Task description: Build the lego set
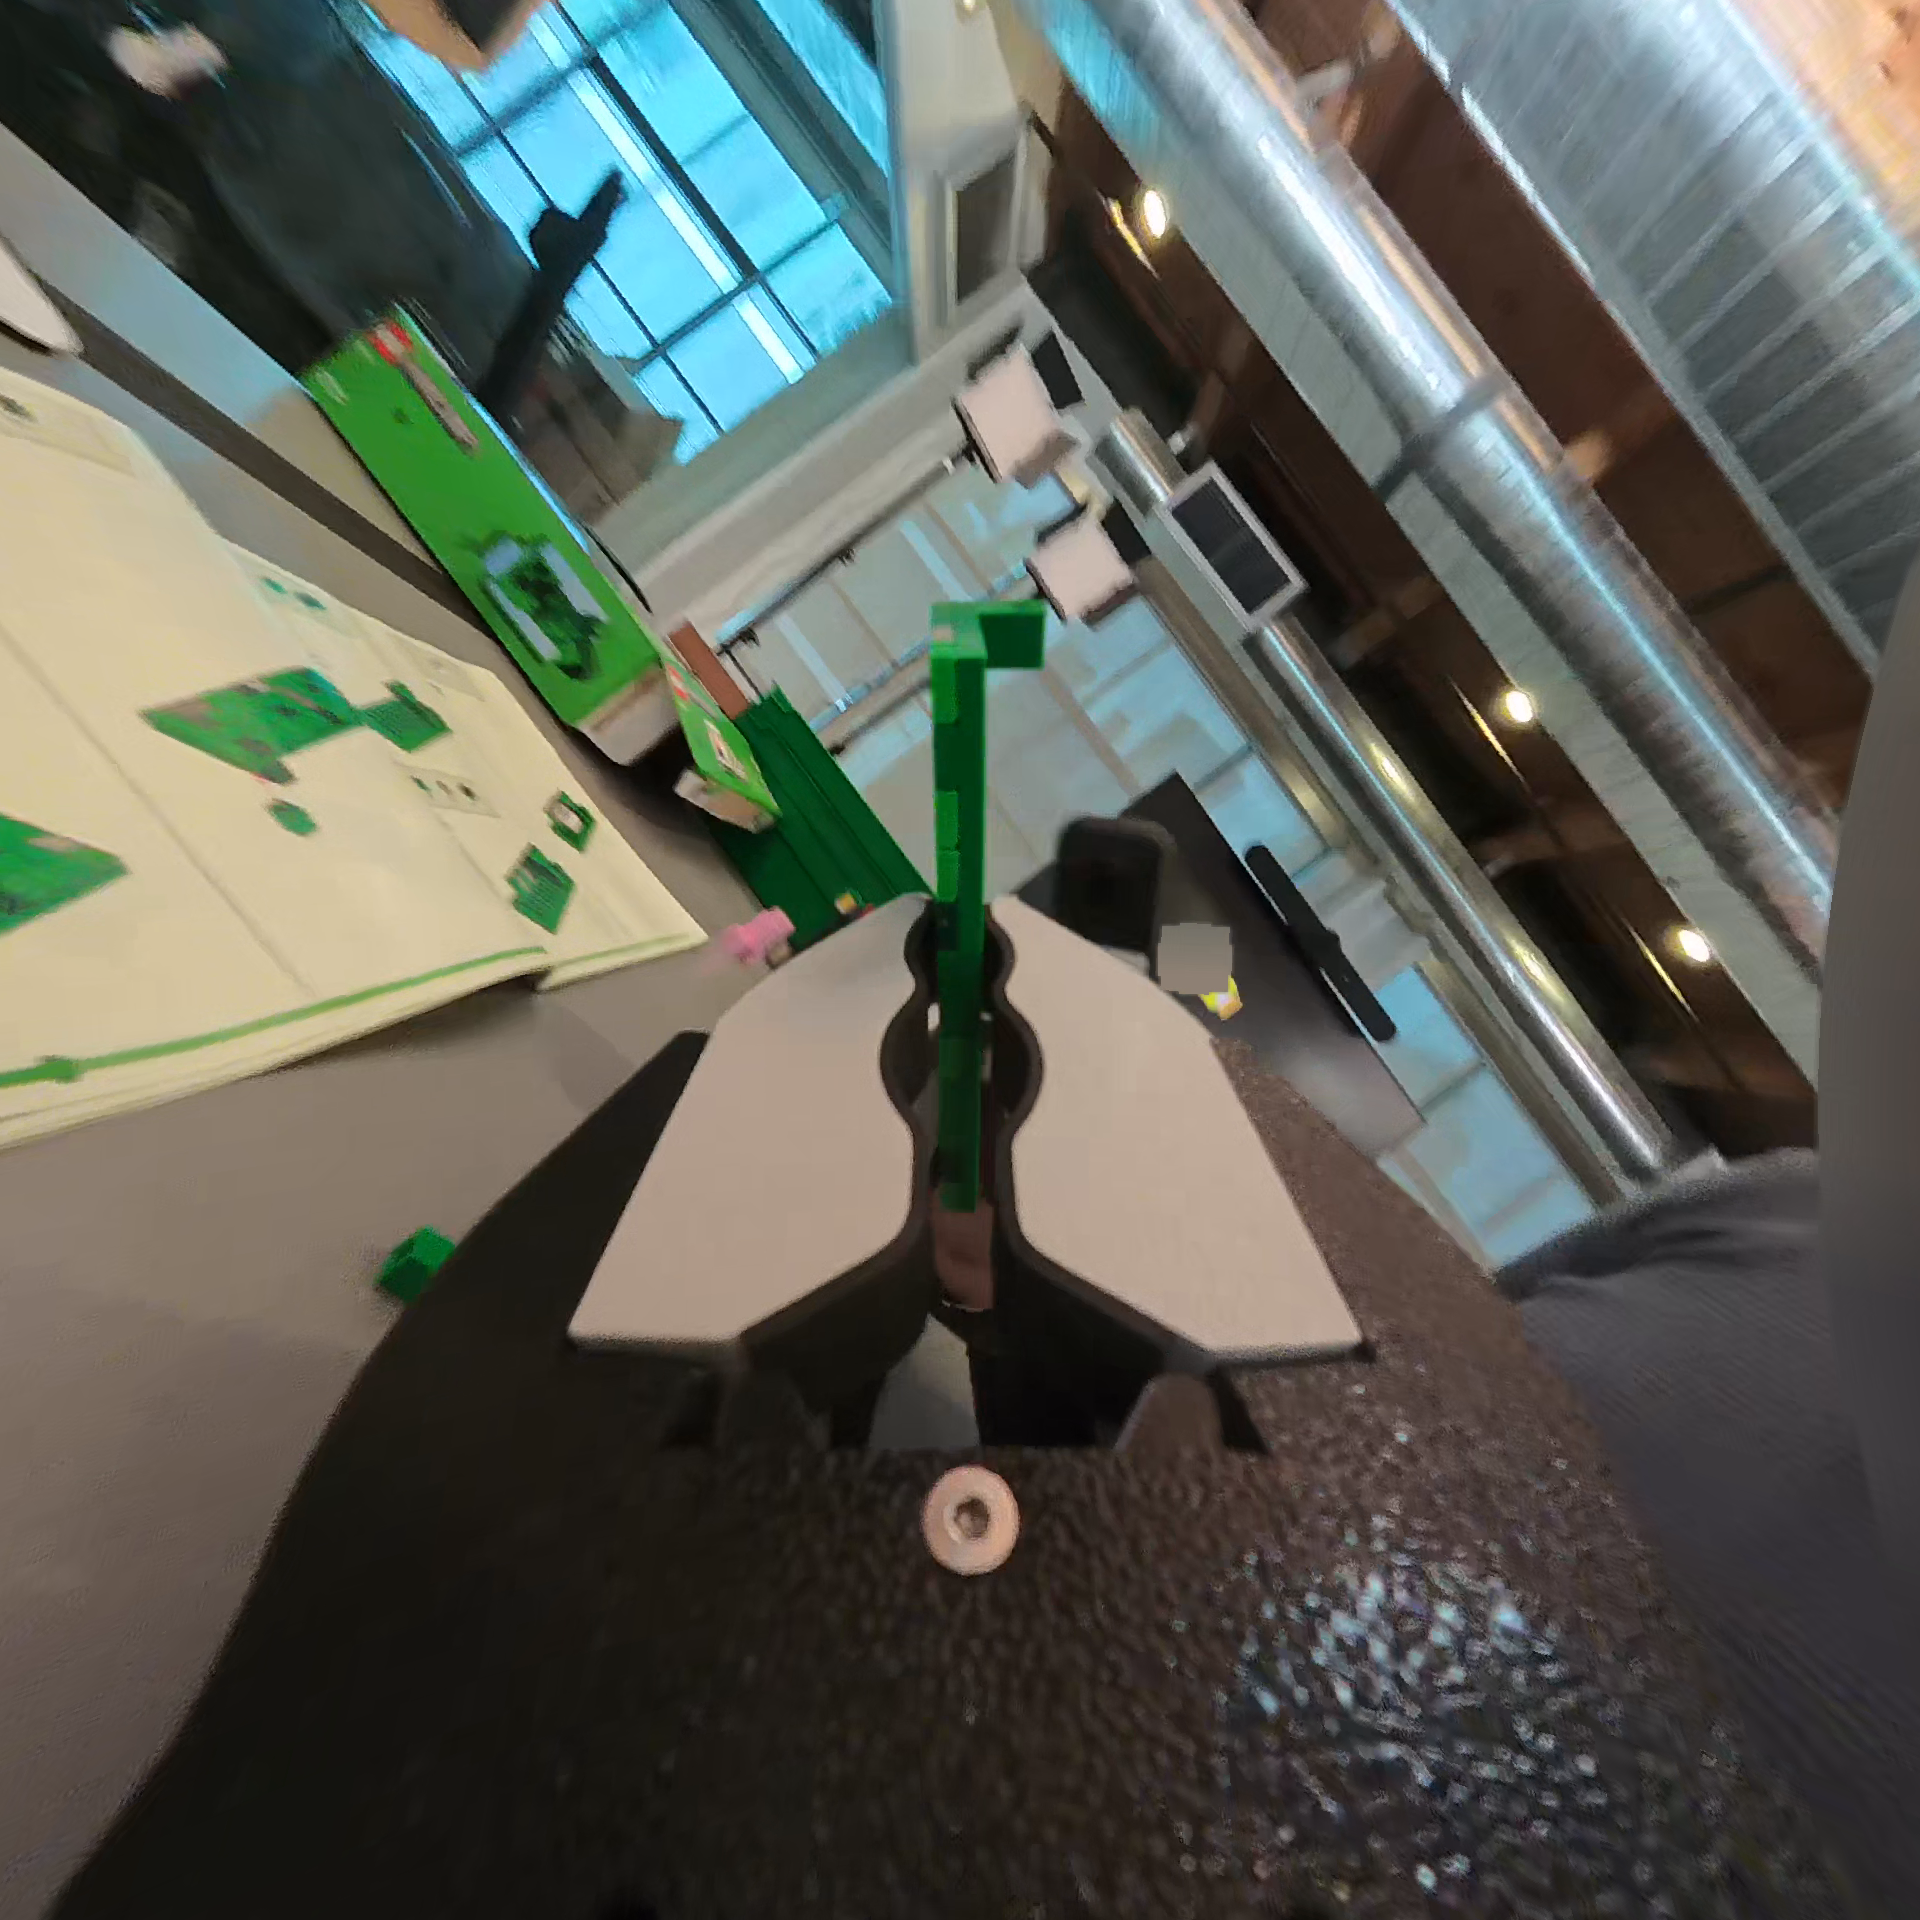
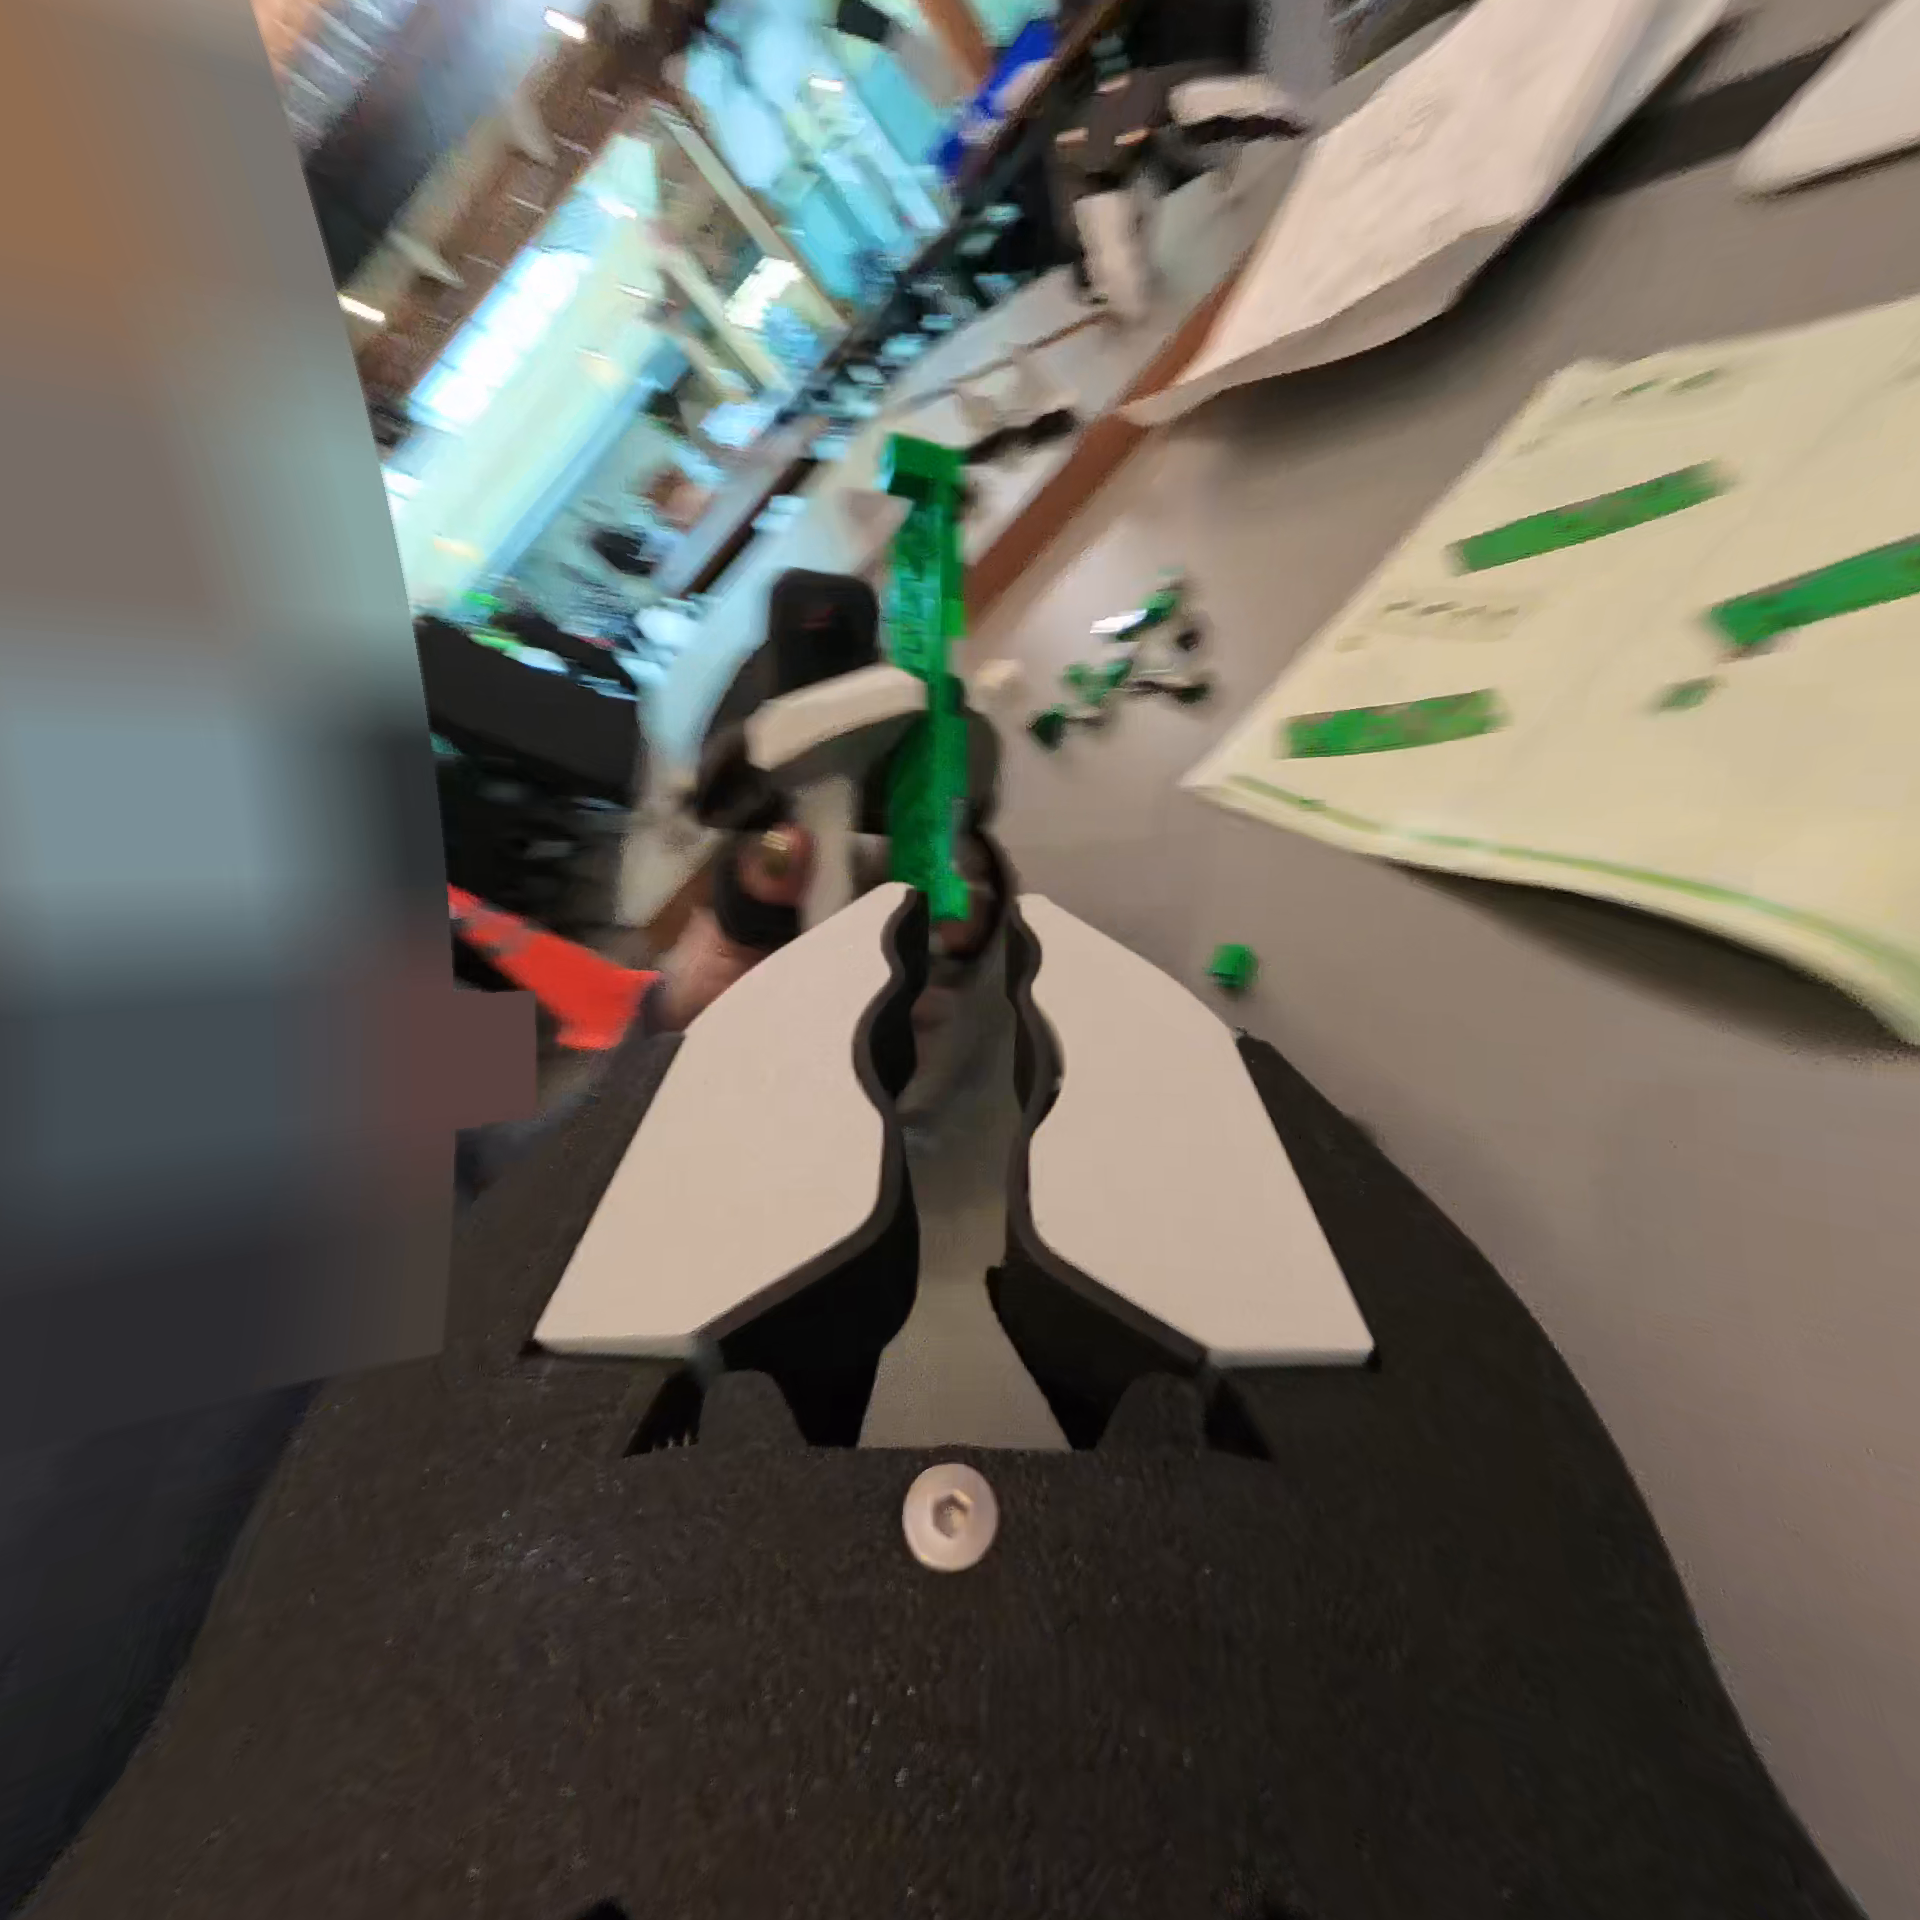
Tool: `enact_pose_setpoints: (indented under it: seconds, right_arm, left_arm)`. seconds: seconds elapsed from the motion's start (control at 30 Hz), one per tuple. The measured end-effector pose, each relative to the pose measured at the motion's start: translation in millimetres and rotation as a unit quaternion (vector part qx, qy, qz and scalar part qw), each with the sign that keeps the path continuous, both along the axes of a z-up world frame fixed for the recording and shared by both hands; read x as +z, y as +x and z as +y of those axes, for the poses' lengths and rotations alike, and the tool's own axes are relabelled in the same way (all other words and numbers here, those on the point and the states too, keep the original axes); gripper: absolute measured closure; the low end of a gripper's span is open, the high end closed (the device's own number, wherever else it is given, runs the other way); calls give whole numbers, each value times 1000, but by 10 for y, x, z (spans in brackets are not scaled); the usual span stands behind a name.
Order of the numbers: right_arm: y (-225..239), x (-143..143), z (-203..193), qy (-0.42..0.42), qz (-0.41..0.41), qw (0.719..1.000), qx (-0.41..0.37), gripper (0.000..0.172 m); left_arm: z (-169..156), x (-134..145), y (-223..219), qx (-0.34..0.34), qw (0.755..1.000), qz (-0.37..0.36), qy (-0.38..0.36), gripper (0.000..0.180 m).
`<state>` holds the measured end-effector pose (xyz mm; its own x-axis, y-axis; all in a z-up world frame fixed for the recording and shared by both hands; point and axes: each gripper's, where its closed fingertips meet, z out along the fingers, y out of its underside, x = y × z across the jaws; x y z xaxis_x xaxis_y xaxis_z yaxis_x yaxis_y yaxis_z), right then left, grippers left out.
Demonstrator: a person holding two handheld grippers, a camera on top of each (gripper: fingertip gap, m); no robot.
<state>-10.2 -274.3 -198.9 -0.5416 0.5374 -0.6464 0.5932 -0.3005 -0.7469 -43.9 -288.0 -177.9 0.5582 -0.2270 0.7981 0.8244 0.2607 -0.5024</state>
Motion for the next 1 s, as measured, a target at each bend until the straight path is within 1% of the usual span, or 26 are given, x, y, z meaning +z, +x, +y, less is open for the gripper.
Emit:
enact_pose_setpoints:
  seconds: [0.03,0.07,0.13,0.17,0.27,0.53,0.57,0.63,0.7,0.87,1.0]
  right_arm:
    - [-38,-110,131,69,11,997,-34,156]
    - [-58,-247,265,147,15,987,-63,154]
    - [-26,-507,434,276,5,958,-81,154]
    - [6,-617,446,312,-6,947,-74,155]
    - [42,-817,396,360,-25,930,-65,155]
    - [-38,-982,340,405,-35,911,-65,152]
    - [-50,-986,338,407,-34,911,-66,153]
    - [-73,-988,345,411,-32,909,-66,164]
    - [-77,-974,319,407,-30,911,-54,164]
    - [-99,-734,269,394,22,918,-29,165]
    - [-152,-314,209,366,73,927,-42,165]
  left_arm:
    - [-43,-9,-66,22,1000,-11,3,175]
    - [-87,-20,-132,43,999,-25,9,175]
    - [-148,-55,-223,73,996,-52,18,175]
    - [-161,-64,-237,77,995,-62,23,175]
    - [-157,-61,-225,77,994,-70,31,175]
    - [-150,-70,-208,67,994,-76,36,175]
    - [-146,-69,-203,66,994,-75,36,175]
    - [-140,-68,-196,64,995,-72,33,175]
    - [-140,-63,-193,65,995,-67,31,175]
    - [-132,-93,-201,73,996,-53,6,175]
    - [-77,-143,-165,89,995,-3,-52,175]
